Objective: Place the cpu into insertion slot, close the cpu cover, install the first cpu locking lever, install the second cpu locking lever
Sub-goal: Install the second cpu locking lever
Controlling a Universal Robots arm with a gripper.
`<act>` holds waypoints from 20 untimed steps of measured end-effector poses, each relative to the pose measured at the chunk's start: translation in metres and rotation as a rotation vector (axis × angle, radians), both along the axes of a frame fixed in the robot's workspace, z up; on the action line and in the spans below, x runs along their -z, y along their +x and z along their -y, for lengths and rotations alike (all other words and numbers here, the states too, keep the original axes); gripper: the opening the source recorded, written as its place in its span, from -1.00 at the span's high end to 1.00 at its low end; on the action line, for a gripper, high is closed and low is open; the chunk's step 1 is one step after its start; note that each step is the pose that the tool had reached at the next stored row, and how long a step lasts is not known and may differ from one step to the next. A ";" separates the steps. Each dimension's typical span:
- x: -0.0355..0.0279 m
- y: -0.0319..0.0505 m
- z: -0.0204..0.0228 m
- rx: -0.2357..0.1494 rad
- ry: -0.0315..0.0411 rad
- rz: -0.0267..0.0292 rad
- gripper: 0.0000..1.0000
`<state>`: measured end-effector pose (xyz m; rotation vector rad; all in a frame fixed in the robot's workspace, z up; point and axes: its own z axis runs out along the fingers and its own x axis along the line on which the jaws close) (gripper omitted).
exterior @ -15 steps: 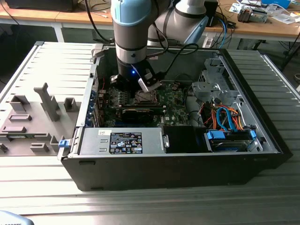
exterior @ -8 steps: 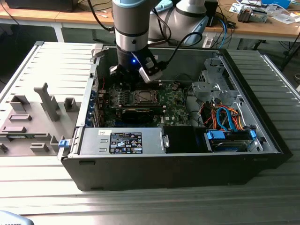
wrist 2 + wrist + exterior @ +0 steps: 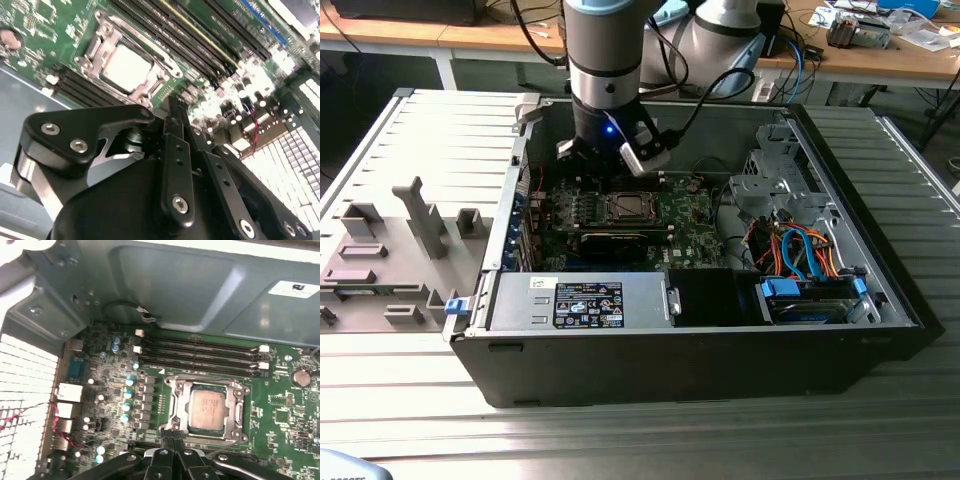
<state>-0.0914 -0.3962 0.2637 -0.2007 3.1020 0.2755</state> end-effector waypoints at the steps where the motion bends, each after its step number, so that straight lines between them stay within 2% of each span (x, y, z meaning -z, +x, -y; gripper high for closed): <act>1: 0.0007 0.0063 0.0013 0.000 0.0001 -0.0017 0.79; 3: 0.0012 0.0128 0.0036 0.000 0.0000 -0.0033 0.79; 4: 0.0015 0.0152 0.0067 0.000 0.0001 -0.0037 0.79; 5: 0.0016 0.0157 0.0106 0.000 0.0001 -0.0037 0.79; 7: 0.0017 0.0157 0.0223 0.000 0.0000 -0.0038 0.79; 9: 0.0018 0.0157 0.0262 0.000 0.0001 -0.0037 0.79; 11: 0.0050 0.0156 0.0262 0.000 0.0125 -0.0037 0.79; 12: 0.0060 0.0155 0.0262 0.000 0.0146 -0.0037 0.79; 17: 0.0138 0.0106 0.0263 0.000 0.0194 -0.0037 0.79; 20: 0.0223 0.0061 0.0258 0.000 0.0214 -0.0038 0.79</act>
